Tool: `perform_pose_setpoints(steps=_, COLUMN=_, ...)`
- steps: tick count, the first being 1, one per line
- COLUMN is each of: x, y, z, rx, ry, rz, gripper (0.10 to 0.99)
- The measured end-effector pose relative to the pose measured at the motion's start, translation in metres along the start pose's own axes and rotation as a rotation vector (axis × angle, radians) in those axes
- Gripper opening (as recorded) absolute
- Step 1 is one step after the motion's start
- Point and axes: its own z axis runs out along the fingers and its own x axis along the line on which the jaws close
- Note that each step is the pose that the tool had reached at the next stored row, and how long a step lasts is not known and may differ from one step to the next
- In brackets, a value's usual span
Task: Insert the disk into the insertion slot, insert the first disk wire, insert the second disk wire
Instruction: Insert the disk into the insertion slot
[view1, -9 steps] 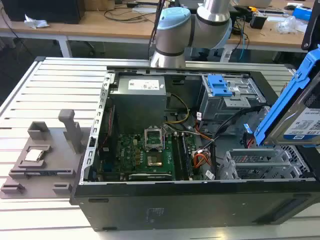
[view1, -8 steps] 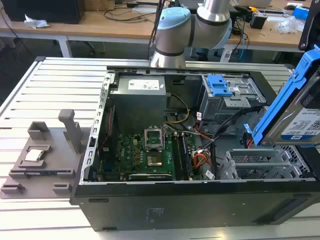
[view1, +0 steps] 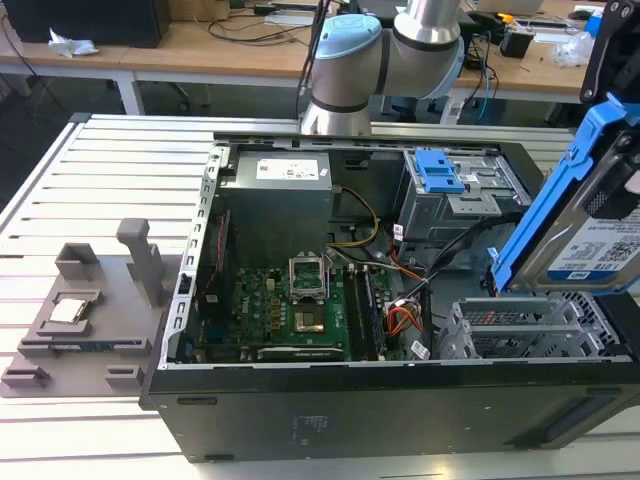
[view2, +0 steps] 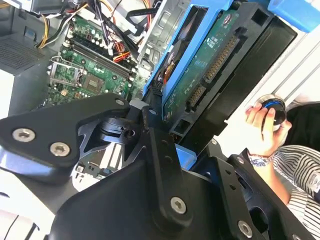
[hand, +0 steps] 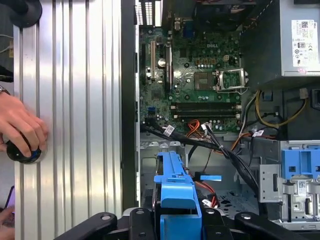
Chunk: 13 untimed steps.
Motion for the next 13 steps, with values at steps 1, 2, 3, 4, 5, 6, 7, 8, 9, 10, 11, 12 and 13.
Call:
perform_pose_setpoints(steps=1, x=-0.0013, y=0.0001, z=0.0001, rx=0.000, ry=0.0000, rz=0.000, gripper=0.369)
perform_pose_setpoints(steps=2, x=-0.0021, y=0.0001, z=0.0003, rx=0.000, ry=0.0000, rz=0.000, gripper=0.369)
perform_pose_setpoints(steps=3, x=-0.0034, y=0.0001, z=0.0005, rx=0.000, ry=0.0000, rz=0.000, gripper=0.369)
perform_pose_setpoints(steps=4, x=-0.0039, y=0.0002, z=0.0006, rx=0.000, ry=0.0001, rz=0.000, gripper=0.369)
perform_pose_setpoints(steps=5, x=-0.0041, y=0.0002, z=0.0009, rx=0.000, ry=0.0000, rz=0.000, gripper=0.369)
perform_pose_setpoints(steps=6, x=-0.0044, y=0.0002, z=0.0017, rx=0.000, ry=-0.0001, rz=0.000, gripper=0.369)
perform_pose_setpoints(steps=7, x=-0.0045, y=0.0002, z=0.0031, rx=0.000, ry=0.0000, rz=0.000, gripper=0.369)
perform_pose_setpoints(steps=8, x=-0.0045, y=0.0001, z=0.0046, rx=0.000, ry=-0.0001, rz=0.000, gripper=0.369)
perform_pose_setpoints(steps=9, x=-0.0045, y=0.0001, z=0.0054, rx=0.000, ry=0.0000, rz=0.000, gripper=0.369)
perform_pose_setpoints(steps=10, x=-0.0045, y=0.0001, z=0.0062, rx=0.000, ry=0.0000, rz=0.000, gripper=0.369)
perform_pose_setpoints(steps=11, x=-0.0045, y=0.0001, z=0.0073, rx=0.000, ry=0.0000, rz=0.000, gripper=0.369)
perform_pose_setpoints(steps=12, x=-0.0045, y=0.0001, z=0.0084, rx=0.000, ry=0.0000, rz=0.000, gripper=0.369)
perform_pose_setpoints(steps=13, x=-0.0045, y=0.0000, z=0.0092, rx=0.000, ry=0.0000, rz=0.000, gripper=0.369)
